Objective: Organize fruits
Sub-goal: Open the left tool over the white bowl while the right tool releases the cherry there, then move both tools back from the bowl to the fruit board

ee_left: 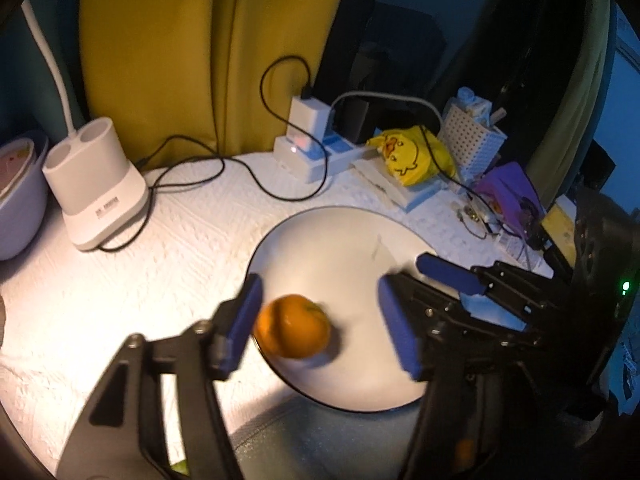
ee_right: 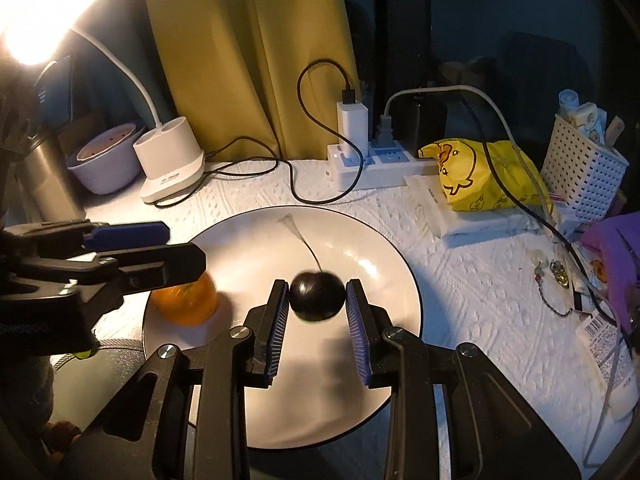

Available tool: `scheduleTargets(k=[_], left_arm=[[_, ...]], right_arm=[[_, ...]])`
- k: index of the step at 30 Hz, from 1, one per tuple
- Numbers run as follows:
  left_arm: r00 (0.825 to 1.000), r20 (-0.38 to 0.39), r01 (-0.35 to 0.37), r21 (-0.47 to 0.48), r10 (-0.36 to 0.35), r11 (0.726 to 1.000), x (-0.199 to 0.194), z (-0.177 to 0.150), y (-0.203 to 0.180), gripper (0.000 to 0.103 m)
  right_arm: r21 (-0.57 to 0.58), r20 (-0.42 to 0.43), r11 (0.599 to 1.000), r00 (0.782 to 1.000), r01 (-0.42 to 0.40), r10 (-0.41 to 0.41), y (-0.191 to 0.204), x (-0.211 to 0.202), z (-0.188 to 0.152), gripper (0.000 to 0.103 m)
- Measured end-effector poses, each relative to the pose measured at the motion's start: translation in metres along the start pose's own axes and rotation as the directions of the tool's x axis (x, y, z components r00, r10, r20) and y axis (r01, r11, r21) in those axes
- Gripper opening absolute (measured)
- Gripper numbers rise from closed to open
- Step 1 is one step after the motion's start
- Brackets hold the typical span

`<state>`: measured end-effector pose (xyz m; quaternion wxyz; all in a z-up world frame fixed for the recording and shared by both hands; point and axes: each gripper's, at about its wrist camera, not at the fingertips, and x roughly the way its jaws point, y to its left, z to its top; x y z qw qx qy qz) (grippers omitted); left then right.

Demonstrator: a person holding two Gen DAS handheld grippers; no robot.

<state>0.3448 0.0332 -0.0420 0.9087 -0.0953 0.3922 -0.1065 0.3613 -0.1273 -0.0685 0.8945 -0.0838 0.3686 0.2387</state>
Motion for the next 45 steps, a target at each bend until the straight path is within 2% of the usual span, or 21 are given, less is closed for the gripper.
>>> scheduleTargets(k=[19,34,45], left_arm=[[0.996,0.090,-0.008,0.022,0.006,1.000,-0.067,-0.018,-0.013,0.068],[0.992,0.122,-0.031,0.053,0.025,0.998,-0.112,-0.061,-0.028,0.068],[0.993,0.116,-0.038,0.053,0.031,0.998,-0.122,-0.095,-0.033,0.068]], right_arm=[[0.001,0.066,1.000,0.998,0.013,-0.013,0.021,-0.059,-0.007,0.033],[-0.016,0.098,1.000,0.995,0.016,-0.015,0.038,-0.107,-0.031,0.033],[-0.029,0.089,0.999,0.996,0.024,-0.021,0.045,-0.126,-0.054,0.033]])
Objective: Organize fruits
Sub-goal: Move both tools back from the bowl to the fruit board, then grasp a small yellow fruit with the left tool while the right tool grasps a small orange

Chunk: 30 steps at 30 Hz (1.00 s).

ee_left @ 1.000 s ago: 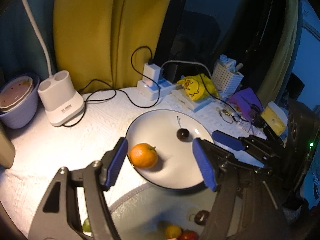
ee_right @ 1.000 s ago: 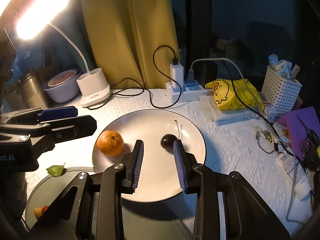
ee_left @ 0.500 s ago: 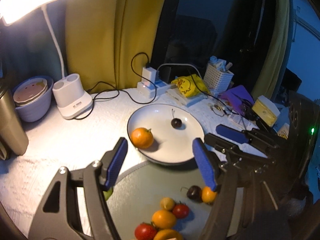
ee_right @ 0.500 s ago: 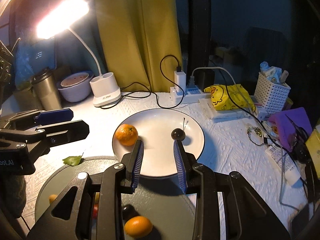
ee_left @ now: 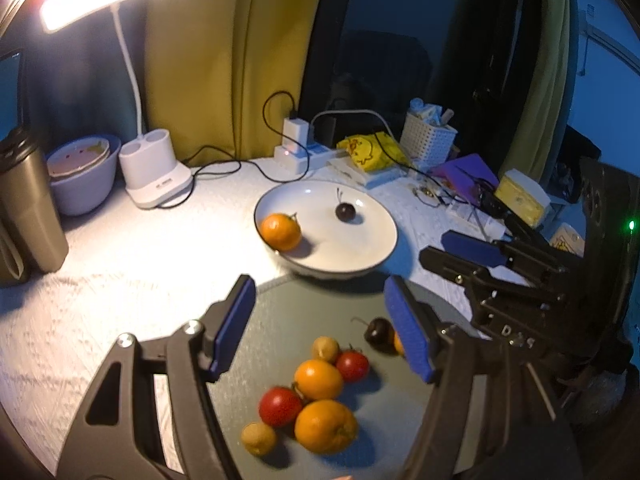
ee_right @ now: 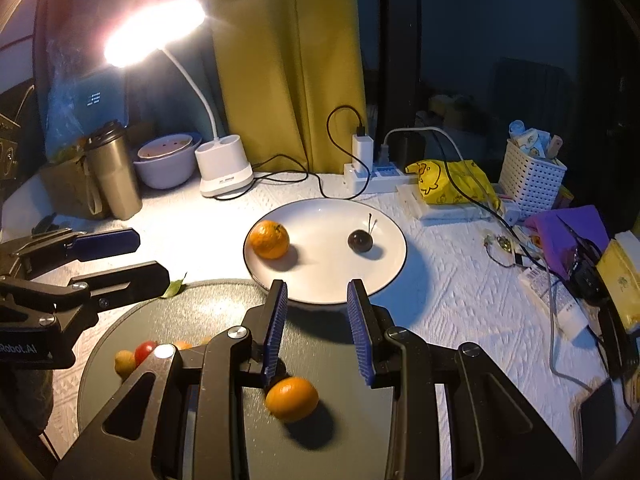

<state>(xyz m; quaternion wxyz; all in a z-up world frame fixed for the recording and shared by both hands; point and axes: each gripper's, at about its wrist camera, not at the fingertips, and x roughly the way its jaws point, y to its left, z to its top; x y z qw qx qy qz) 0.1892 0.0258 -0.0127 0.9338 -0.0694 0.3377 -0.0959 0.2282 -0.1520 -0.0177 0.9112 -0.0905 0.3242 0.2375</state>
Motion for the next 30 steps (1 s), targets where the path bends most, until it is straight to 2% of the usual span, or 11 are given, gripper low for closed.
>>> scheduleTargets(k=[18,30], left_arm=[[0.998,-0.013,-0.061,0.014,0.061,0.998,-0.010,-0.052,0.006,0.069],[0.995,-0.048,-0.093,-0.016,0.092,0.996,-0.013,-0.088,0.020,0.069]], right_arm=[[0.011,-0.043,1.000,0.999,0.002,-0.002,0.006,-0.007,-0.035,0.033],[0.031,-0.096,0.999,0.995,0.010,-0.007,0.004,0.001,-0.058,0.033]])
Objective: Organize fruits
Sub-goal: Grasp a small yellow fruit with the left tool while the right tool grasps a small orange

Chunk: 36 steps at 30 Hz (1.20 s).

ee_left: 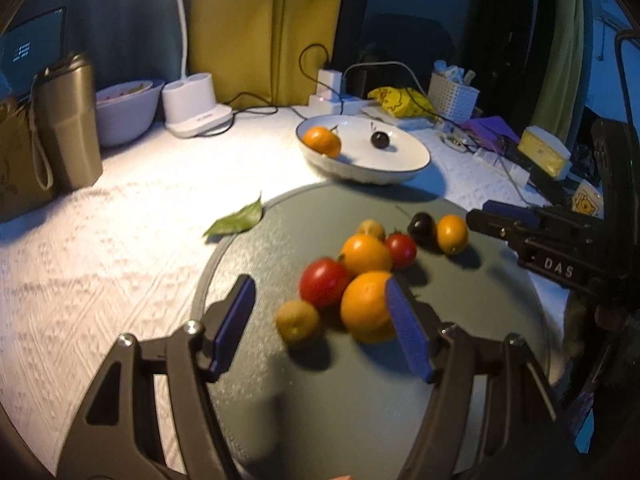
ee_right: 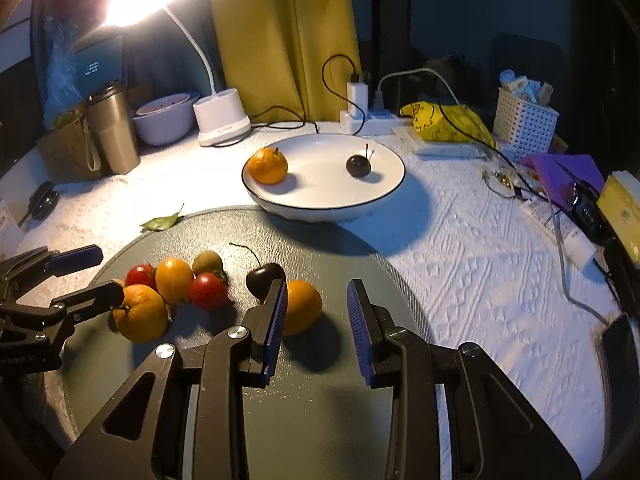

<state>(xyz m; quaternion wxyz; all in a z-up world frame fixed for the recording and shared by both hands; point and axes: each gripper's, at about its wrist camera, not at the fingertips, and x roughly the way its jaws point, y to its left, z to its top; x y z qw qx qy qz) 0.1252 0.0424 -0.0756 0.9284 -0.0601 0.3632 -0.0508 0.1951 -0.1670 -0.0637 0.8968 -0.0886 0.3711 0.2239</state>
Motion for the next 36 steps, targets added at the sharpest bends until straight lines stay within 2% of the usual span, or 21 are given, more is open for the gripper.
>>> scheduleTargets(k=[10,13,16,21,26,28,29,31,36], left_arm=[[1.000,0.001,-0.019,-0.023,0.019,1.000,-0.006,-0.001,0.014,0.069],[0.999,-0.033,-0.041,-0.010,0.041,0.999,0.002,-0.003,0.016,0.069],[0.998,-0.036,-0.060,-0.011,0.060,0.998,0.004,-0.004,0.017,0.069],[0.998,-0.043,-0.052,-0.028,0.051,0.998,0.006,-0.004,0.022,0.069],[0.998,-0.064,-0.013,-0.063,0.009,0.998,0.009,-0.001,0.030,0.068],[0.997,-0.075,-0.003,-0.068,-0.002,0.998,0.009,-0.001,0.031,0.050],[0.997,-0.081,0.000,-0.068,-0.006,0.998,0.009,-0.002,0.031,0.048],[0.996,-0.085,0.011,-0.063,-0.016,0.998,0.009,-0.003,0.030,0.037],[0.993,-0.112,0.025,-0.044,-0.030,0.999,0.015,-0.007,0.025,0.034]], right_arm=[[-0.011,-0.024,0.999,0.999,-0.042,0.041,0.007,0.009,0.001,0.033],[-0.008,-0.041,0.999,0.998,-0.054,0.053,0.007,0.016,-0.001,0.033],[-0.012,-0.043,0.999,0.998,-0.051,0.050,0.009,0.018,0.000,0.033],[-0.010,-0.043,0.998,0.998,-0.055,0.054,0.010,0.020,0.001,0.033],[0.002,-0.044,0.998,0.997,-0.061,0.061,0.008,0.021,0.001,0.034],[0.016,-0.048,0.998,0.996,-0.069,0.069,0.006,0.022,0.002,0.034],[0.021,-0.051,0.997,0.996,-0.073,0.073,0.005,0.022,0.002,0.035],[0.025,-0.054,0.997,0.995,-0.077,0.079,0.005,0.022,0.001,0.035],[0.021,-0.056,0.997,0.995,-0.076,0.077,0.005,0.023,0.001,0.036]])
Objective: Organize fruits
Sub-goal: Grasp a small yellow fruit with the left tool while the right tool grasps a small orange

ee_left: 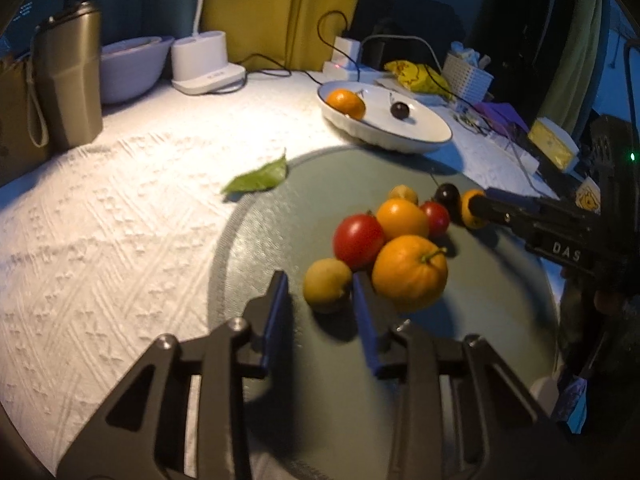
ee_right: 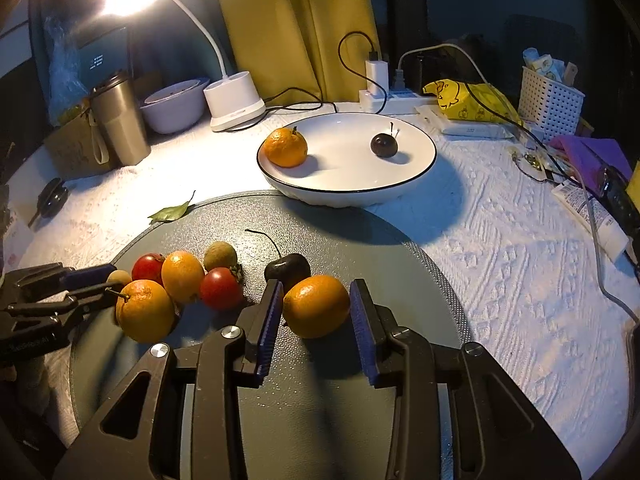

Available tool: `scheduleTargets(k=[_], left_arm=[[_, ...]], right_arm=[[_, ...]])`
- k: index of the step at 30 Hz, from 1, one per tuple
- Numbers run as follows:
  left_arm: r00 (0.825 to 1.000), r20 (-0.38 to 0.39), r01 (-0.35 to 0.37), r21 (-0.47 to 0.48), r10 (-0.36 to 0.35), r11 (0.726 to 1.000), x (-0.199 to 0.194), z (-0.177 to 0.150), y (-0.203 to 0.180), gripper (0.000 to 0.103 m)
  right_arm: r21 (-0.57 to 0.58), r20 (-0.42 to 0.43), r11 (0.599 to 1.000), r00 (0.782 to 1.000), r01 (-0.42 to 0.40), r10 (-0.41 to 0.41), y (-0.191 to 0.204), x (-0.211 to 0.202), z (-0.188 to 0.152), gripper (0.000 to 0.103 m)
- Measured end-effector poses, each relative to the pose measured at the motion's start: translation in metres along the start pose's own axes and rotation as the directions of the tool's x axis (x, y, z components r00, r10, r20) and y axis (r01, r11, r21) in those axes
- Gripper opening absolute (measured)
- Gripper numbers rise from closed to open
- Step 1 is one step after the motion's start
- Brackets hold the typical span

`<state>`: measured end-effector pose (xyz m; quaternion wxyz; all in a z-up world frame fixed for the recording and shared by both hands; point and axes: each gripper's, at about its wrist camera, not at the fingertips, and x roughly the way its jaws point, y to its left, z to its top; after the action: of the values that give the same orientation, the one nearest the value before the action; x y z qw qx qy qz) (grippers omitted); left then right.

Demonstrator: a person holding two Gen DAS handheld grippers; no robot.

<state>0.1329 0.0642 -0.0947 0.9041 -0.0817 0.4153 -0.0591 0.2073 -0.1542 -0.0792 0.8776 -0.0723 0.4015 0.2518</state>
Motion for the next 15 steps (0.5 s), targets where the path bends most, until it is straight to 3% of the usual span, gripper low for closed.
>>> scheduleTargets(k=[5,15], left_arm=[[1.000,-0.003,0.012,0.001,-0.012,1.000,0.0019,0.0005,-0.0013,0.027],[1.000,0.016,0.014,0.017,-0.014,1.000,-0.0051,0.0062,-0.0045,0.026]], right_arm=[[0.004,-0.001,1.000,1.000,-0.005,0.005,-0.0013,0.0005,-0.0001,0.036],[-0.005,0.012,1.000,1.000,-0.005,0.005,0.0002,-0.0046,0.0010,0.037]])
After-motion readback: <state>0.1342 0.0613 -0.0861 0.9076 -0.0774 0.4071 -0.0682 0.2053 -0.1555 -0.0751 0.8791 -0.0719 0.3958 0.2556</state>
